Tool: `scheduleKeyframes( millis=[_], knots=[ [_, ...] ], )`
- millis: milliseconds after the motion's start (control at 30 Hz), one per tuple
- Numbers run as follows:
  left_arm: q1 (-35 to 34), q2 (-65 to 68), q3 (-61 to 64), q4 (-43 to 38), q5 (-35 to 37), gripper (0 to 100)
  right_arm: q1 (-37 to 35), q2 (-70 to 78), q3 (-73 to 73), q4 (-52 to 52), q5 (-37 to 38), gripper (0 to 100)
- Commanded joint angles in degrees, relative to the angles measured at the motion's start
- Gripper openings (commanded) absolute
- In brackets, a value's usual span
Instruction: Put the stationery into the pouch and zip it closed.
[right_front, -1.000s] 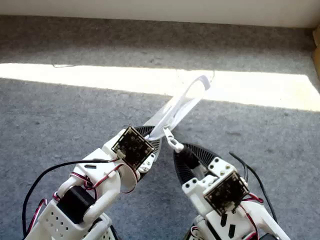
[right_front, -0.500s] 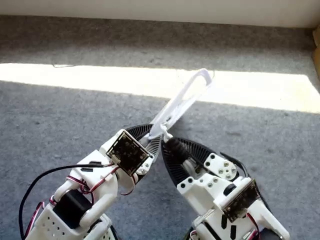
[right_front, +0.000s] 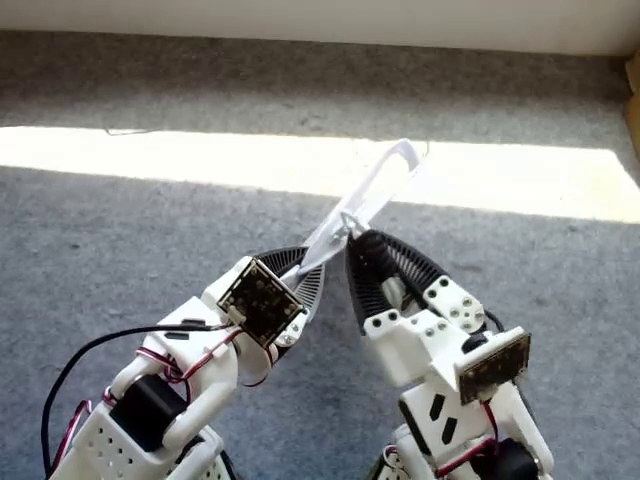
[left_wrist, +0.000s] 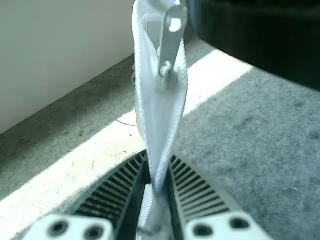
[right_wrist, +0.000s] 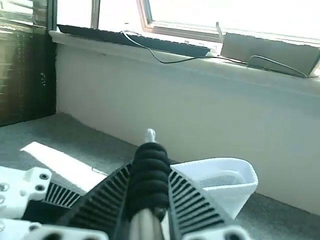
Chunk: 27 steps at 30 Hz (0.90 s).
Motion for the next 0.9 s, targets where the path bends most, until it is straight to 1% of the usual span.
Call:
scheduleKeyframes(
  millis=[0, 133, 267, 533, 733, 800, 867],
  knots=[
    [-0.31, -0.04, 0.13, -0.26, -2.20, 0, 7.43, -0.48, 1.36, -7.69, -3.87, 0.5],
    [-0.40, -0.04, 0.75, -0.26, -2.81, 0, 11.03, -0.48, 5.14, -11.12, -4.22, 0.5],
    [-0.48, -0.04, 0.75, -0.26, -2.81, 0, 14.99, -0.40, 6.81, -12.88, -6.15, 0.5],
    [-0.66, -0.04, 0.84, -0.26, -2.81, 0, 21.58, -0.40, 11.56, -19.38, -6.15, 0.5],
    [-0.66, -0.04, 0.84, -0.26, -2.81, 0, 21.76, -0.48, 13.23, -19.65, -6.07, 0.5],
    [-0.48, -0.04, 0.66, -0.26, -2.81, 0, 21.58, -0.84, 13.23, -17.27, -6.07, 0.5],
    [-0.31, -0.04, 0.57, -0.26, -2.81, 1, 19.47, -0.84, 12.79, -14.37, -5.71, 0.5]
  ],
)
